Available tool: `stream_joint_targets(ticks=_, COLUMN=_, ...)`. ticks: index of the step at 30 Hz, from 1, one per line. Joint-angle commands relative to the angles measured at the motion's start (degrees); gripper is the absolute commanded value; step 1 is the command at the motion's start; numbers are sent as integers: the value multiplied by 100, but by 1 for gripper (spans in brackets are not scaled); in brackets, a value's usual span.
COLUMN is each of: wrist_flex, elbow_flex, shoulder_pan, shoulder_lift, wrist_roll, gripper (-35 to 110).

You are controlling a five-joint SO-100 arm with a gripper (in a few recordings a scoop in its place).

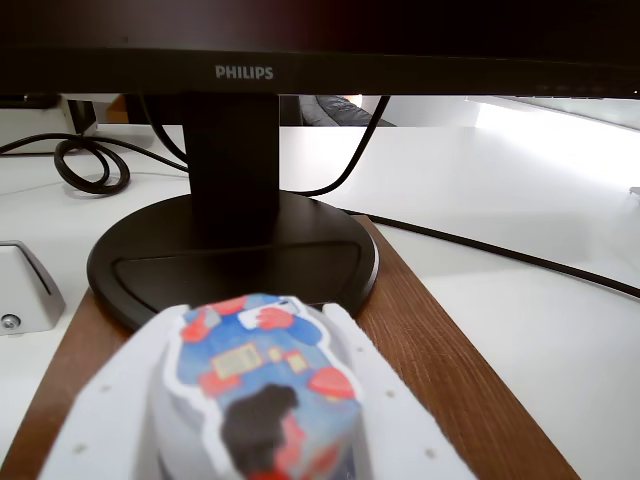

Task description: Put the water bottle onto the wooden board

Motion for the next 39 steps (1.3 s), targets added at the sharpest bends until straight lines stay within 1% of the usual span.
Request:
stream_joint_targets(ticks=1, wrist_flex=-62, elbow_flex=-176, shoulder_pan=141, shoulder_lift=167, wrist_roll=-141, gripper=37)
stream_joint_targets(ticks=3, wrist_flex=-62, elbow_flex=-167, shoulder_pan=167, shoulder_lift=185, wrist_roll=-88, gripper=50)
stream_joint_targets(ticks=5, wrist_flex=-53, elbow_flex=-167, shoulder_pan=185, shoulder_lift=193, wrist_roll=-70, gripper=59)
stream_joint_targets(ticks=7, wrist_flex=-53, elbow_flex=-167, shoulder_pan=202, shoulder_lift=202, wrist_roll=-79, gripper=65)
stream_joint_targets(ticks=10, wrist_flex=-53, elbow_flex=-167, shoulder_pan=211, shoulder_lift=202, wrist_roll=-70, gripper=69)
stream_joint_targets(ticks=18, wrist_flex=-44, elbow_flex=-167, shoulder_pan=220, shoulder_lift=281, wrist_roll=-70, gripper=69)
stream_joint_targets(ticks=24, wrist_flex=79, elbow_flex=88, shoulder_pan=229, shoulder_lift=738, wrist_roll=-9, gripper=66)
stream_joint_targets(ticks=30, wrist_flex=114, elbow_flex=1178, shoulder_pan=237, shoulder_lift=1661, wrist_roll=9, gripper=66)
stream_joint_targets(ticks=39, wrist_flex=668, elbow_flex=2707, shoulder_pan=202, shoulder_lift=3472, wrist_roll=53, gripper=62)
